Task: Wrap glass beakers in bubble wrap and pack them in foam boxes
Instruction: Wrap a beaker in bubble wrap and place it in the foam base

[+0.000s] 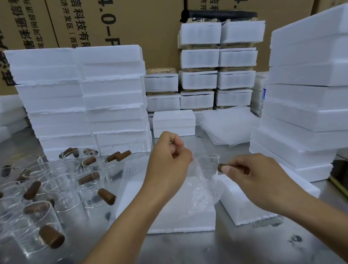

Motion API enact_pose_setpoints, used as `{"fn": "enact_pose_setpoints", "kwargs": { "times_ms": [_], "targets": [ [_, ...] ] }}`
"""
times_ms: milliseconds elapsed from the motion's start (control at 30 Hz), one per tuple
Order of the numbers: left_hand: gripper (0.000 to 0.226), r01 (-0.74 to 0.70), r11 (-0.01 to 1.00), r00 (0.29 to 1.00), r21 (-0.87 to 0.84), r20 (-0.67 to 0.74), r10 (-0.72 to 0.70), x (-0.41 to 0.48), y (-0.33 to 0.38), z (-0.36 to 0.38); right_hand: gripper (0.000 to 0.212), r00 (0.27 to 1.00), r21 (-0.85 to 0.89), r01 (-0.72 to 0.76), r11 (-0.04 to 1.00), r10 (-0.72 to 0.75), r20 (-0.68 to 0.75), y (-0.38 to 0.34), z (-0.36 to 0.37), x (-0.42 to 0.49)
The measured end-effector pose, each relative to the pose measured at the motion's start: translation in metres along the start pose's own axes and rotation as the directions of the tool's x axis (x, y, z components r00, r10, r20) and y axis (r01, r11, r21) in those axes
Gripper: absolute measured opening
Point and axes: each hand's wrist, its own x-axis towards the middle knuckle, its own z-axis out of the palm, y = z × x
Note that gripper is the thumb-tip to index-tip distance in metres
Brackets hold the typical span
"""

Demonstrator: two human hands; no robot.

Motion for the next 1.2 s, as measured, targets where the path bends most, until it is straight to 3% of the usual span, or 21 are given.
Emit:
{"fn": "enact_pose_setpoints", "kwargs": {
  "times_ms": [200,400,467,567,667,733,833,900,933,967,1033,1100,1200],
  "targets": [
    [0.023,-0.334,0.934,0.935,0.122,0.170,0.312,-0.003,0.012,-0.007,0.036,0.994,-0.060,0.008,0.998,-0.001,0.105,-0.018,-0.005,0.016],
    [0.024,-0.541,0.807,0.827,0.236,0.326,0.459,-0.012,0.021,-0.009,0.034,0.987,-0.045,0.033,0.998,-0.025,0.159,-0.044,-0.002,0.026],
    [0.025,-0.606,0.739,0.791,0.293,0.320,0.522,-0.019,0.023,-0.007,0.038,0.975,0.105,-0.063,0.992,0.038,0.221,-0.050,-0.004,0.027],
    [0.024,-0.645,0.692,0.760,0.324,0.174,0.626,-0.031,0.025,-0.008,0.057,0.918,0.376,-0.217,0.901,0.057,0.393,-0.054,-0.002,0.021],
    [0.022,-0.674,0.687,0.731,0.274,0.110,0.673,-0.039,0.026,-0.006,0.043,0.858,0.586,-0.351,0.730,0.000,0.514,-0.058,0.008,0.017],
    [0.022,-0.662,0.716,0.746,0.222,0.104,0.658,-0.044,0.028,-0.003,0.051,0.831,0.716,-0.423,0.556,-0.077,0.551,-0.059,0.016,0.015],
    [0.020,-0.624,0.768,0.781,0.145,0.107,0.615,-0.050,0.029,0.003,0.070,0.855,0.827,-0.442,0.348,-0.117,0.506,-0.064,0.024,0.011],
    [0.020,-0.599,0.791,0.801,0.125,0.110,0.589,-0.050,0.030,-0.002,0.060,0.835,0.820,-0.498,0.283,-0.101,0.541,-0.063,0.027,0.013],
    [0.018,-0.587,0.803,0.809,0.105,0.090,0.581,-0.047,0.030,-0.010,0.044,0.819,0.809,-0.525,0.265,-0.100,0.564,-0.063,0.027,0.014],
    [0.016,-0.581,0.809,0.814,0.089,0.035,0.580,-0.040,0.028,-0.020,0.027,0.810,0.796,-0.550,0.253,-0.072,0.582,-0.060,0.028,0.016],
    [0.015,-0.528,0.843,0.831,0.105,-0.138,0.538,-0.022,0.022,-0.047,0.022,0.809,0.785,-0.569,0.247,-0.005,0.588,-0.052,0.027,0.018],
    [0.019,-0.327,0.942,0.905,0.073,-0.264,0.335,0.000,0.017,-0.072,0.028,0.823,0.791,-0.551,0.266,0.019,0.567,-0.043,0.026,0.019],
    [0.048,0.113,0.991,0.981,-0.077,-0.146,-0.124,0.025,0.003,-0.086,0.011,0.829,0.802,-0.532,0.272,-0.027,0.559,-0.045,0.020,0.017]
  ]
}}
